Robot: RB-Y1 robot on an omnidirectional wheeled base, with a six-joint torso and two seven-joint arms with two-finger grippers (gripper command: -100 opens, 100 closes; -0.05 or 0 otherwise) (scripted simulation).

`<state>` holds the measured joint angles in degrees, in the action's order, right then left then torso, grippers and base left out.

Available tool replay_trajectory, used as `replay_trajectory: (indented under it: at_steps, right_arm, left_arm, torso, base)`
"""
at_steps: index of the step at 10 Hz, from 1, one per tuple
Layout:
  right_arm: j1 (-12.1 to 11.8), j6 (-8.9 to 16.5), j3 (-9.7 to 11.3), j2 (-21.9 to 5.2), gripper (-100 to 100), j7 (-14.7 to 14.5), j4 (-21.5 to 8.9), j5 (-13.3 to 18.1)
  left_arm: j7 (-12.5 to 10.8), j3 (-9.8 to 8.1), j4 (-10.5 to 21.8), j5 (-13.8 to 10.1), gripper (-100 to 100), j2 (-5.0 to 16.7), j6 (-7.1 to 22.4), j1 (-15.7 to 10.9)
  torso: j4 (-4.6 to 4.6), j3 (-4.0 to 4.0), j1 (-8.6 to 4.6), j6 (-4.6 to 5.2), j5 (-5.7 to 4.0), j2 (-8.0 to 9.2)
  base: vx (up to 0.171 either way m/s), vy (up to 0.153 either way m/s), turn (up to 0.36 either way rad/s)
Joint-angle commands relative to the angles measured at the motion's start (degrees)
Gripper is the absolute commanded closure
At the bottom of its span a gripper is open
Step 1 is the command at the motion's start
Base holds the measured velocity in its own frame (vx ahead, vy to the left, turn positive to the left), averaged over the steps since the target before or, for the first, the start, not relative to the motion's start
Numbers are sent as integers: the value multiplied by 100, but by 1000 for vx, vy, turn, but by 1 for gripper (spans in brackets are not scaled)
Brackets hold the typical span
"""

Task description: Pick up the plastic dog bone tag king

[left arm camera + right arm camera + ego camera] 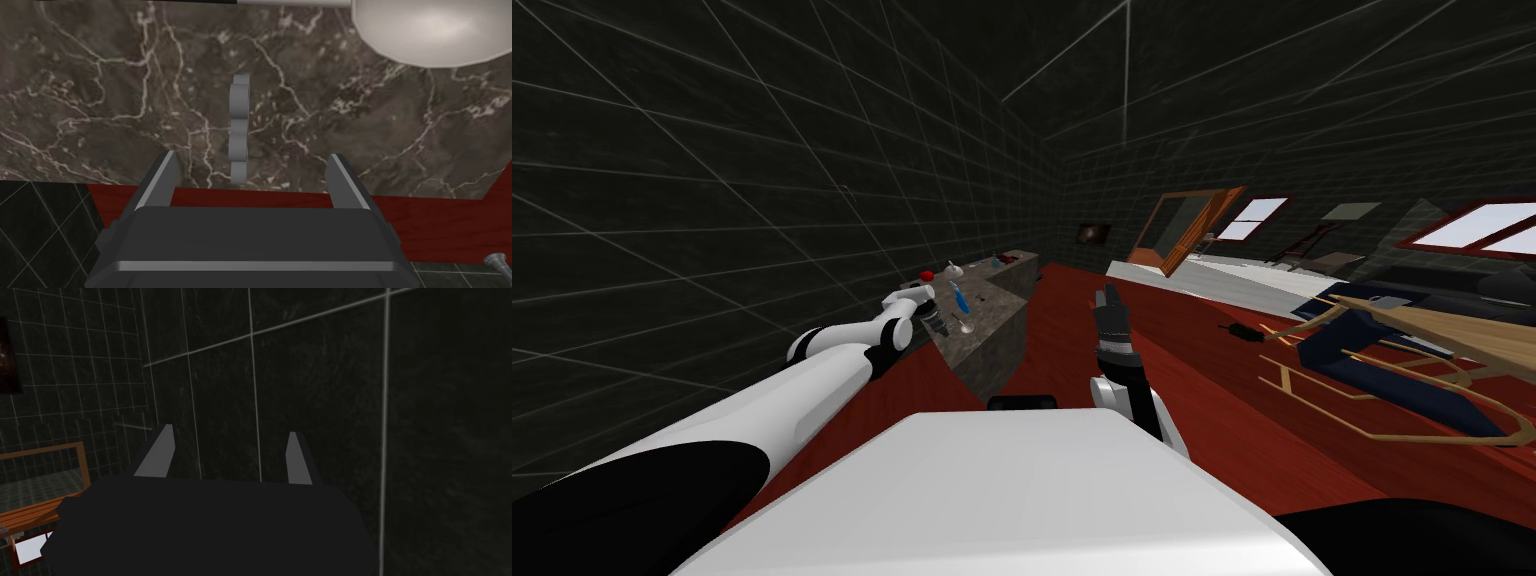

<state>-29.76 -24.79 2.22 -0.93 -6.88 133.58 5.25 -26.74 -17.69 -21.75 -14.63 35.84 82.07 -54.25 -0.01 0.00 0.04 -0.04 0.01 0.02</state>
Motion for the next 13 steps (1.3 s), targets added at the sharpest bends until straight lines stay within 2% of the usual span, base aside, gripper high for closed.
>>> replay_trajectory:
  at_steps: [1,5,6,10,11,12,13]
  right_arm:
    - [0,0,0,0,0,0,0,0]
    - [0,0,0,0,0,0,0,0]
    - [0,0,0,0,0,0,0,0]
    - [0,0,0,0,0,0,0,0]
    - [0,0,0,0,0,0,0,0]
    - [0,0,0,0,0,0,0,0]
    - [0,0,0,0,0,0,0,0]
  left_arm:
    - [18,-5,41,-6,-100,-67,-159,100]
    - [36,-6,74,-7,-100,-85,-244,128]
    - [28,-8,38,-9,100,-90,-219,144]
    - [31,-6,42,-6,100,-84,-212,139]
    - [29,-7,42,-7,0,-84,-212,139]
    - [4,-1,8,-1,100,-13,-32,20]
    - [22,-9,-2,-9,100,-40,-115,96]
  torso:
    - [0,0,0,0,0,0]
    - [-1,-1,-1,0,0,-2]
    - [0,0,0,0,0,-1]
    - [-3,-3,4,1,8,-2]
    - [-4,-4,4,2,8,-3]
    - [-4,-4,4,2,7,-4]
    - [-1,-2,4,5,4,-3]
  base:
    - [6,-7,22]
    - [3,-3,10]
    - [0,0,0]
    - [0,0,0]
    - [0,0,0]
    - [-4,7,-41]
    - [1,8,-13]
